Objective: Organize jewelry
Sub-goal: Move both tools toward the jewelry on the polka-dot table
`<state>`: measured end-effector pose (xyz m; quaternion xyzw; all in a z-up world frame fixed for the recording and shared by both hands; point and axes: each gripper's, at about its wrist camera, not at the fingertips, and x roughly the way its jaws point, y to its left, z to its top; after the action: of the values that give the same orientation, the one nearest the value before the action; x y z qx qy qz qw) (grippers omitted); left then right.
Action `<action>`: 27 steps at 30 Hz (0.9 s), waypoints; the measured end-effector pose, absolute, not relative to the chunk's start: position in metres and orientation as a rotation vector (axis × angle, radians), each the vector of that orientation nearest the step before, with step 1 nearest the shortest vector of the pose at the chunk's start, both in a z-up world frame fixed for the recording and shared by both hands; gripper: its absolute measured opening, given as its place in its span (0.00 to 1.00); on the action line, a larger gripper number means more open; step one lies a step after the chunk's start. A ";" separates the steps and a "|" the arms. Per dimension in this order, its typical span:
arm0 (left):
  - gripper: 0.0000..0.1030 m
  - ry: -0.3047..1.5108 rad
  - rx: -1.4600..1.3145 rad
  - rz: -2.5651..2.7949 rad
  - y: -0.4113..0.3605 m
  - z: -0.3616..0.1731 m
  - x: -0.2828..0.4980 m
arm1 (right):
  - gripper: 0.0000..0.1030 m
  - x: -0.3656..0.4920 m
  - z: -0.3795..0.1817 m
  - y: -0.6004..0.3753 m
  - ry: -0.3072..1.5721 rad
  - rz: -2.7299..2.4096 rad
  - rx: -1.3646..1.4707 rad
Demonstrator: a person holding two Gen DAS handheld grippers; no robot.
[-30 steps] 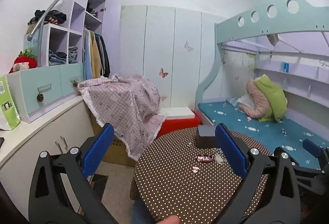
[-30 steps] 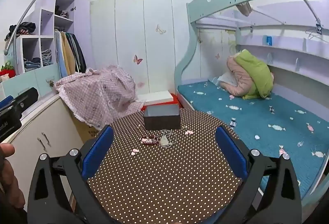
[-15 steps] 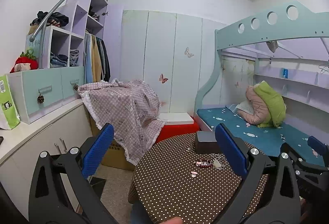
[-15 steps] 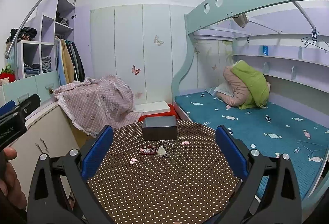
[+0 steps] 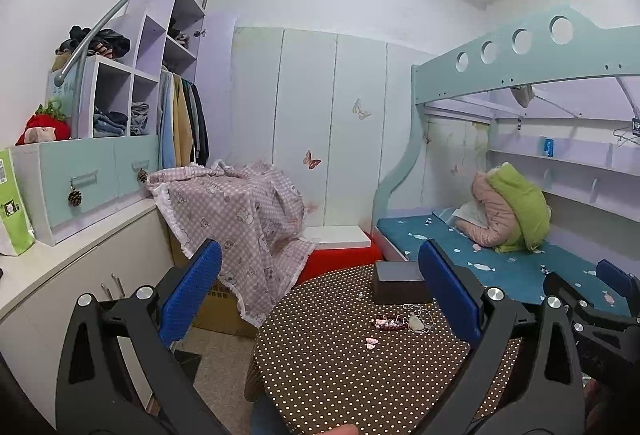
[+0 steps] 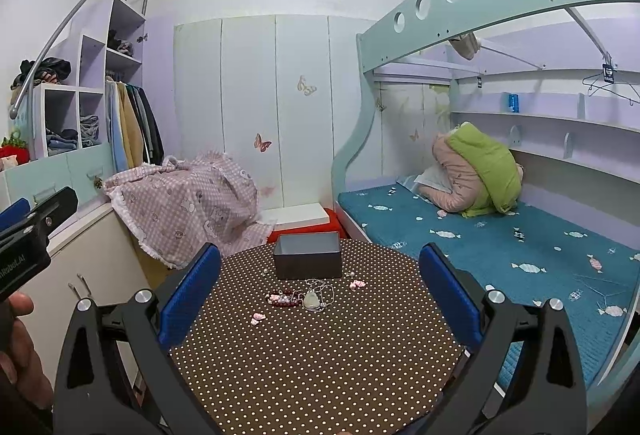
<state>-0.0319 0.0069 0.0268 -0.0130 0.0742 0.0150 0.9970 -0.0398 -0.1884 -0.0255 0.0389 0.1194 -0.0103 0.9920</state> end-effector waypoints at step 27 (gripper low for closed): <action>0.95 0.145 -0.050 0.034 0.013 0.015 -0.014 | 0.93 -0.020 -0.019 -0.179 0.232 -0.005 0.047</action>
<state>-0.0139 0.0131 0.0151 -0.0250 0.0724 0.0170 0.9969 -0.0201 -0.1789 -0.0193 0.0235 0.1156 -0.0027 0.9930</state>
